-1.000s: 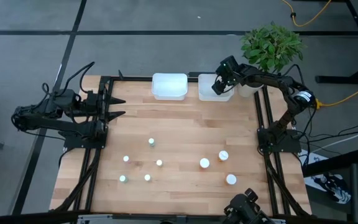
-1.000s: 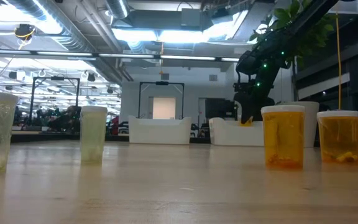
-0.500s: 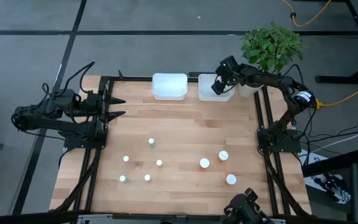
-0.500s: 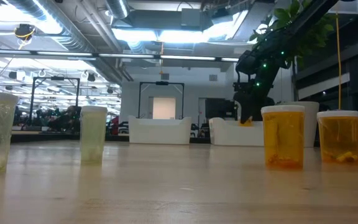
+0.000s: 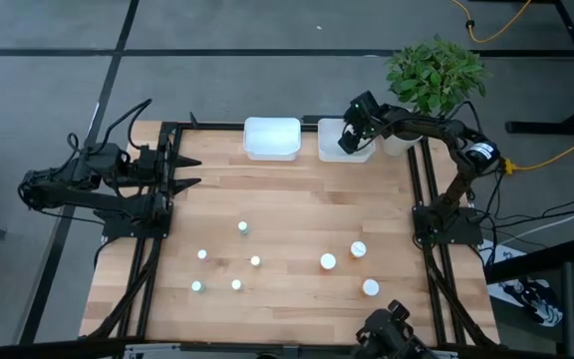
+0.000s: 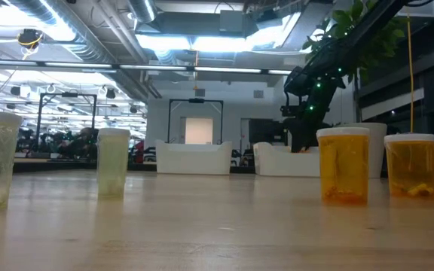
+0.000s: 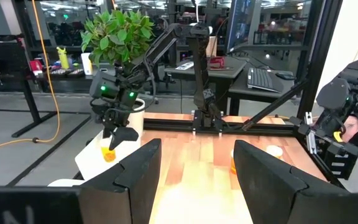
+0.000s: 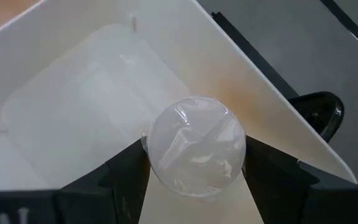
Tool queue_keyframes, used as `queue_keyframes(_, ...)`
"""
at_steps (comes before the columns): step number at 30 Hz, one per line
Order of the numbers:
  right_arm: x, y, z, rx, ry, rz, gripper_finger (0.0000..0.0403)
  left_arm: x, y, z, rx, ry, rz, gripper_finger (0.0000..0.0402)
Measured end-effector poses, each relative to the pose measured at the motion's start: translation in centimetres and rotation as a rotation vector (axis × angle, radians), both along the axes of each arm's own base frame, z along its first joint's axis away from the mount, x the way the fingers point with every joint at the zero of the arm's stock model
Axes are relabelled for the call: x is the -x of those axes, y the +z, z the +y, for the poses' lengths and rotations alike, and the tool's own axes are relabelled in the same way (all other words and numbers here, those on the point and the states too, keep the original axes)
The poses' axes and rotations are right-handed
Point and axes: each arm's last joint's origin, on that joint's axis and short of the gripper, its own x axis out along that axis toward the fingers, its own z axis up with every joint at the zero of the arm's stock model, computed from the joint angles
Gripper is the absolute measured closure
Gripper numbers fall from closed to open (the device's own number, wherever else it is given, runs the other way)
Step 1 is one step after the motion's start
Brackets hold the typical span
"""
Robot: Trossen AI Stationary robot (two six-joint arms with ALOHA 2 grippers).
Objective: Pick and place medicine bottles into bin by pill shape (circle, oval)
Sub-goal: Put the orange capsule bottle into the right white bin
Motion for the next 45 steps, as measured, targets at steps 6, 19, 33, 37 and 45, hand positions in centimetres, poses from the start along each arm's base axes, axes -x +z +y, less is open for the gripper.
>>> queue_keyframes(6,-0.11,0.1,-0.13,0.015,-0.001,-0.013,0.0161,0.0,0.0,0.0,0.0,0.0,0.0,0.0207)
queue_keyframes(19,-0.14,0.14,-0.17,0.021,0.0,-0.017,0.0161,0.0,0.0,0.0,0.0,0.0,0.0,0.0207)
queue_keyframes(33,-0.09,0.15,-0.22,0.032,-0.04,-0.009,0.0131,0.0,0.0,0.0,0.0,0.0,0.0,0.0207)
queue_keyframes(37,-0.03,0.16,-0.29,0.05,-0.055,0.008,0.0092,0.0,0.0,0.0,0.0,0.0,0.0,0.0207)
queue_keyframes(45,-0.04,0.14,-0.18,0.037,-0.065,0.01,0.0073,0.0,0.0,0.0,0.0,-0.001,0.0,0.0207)
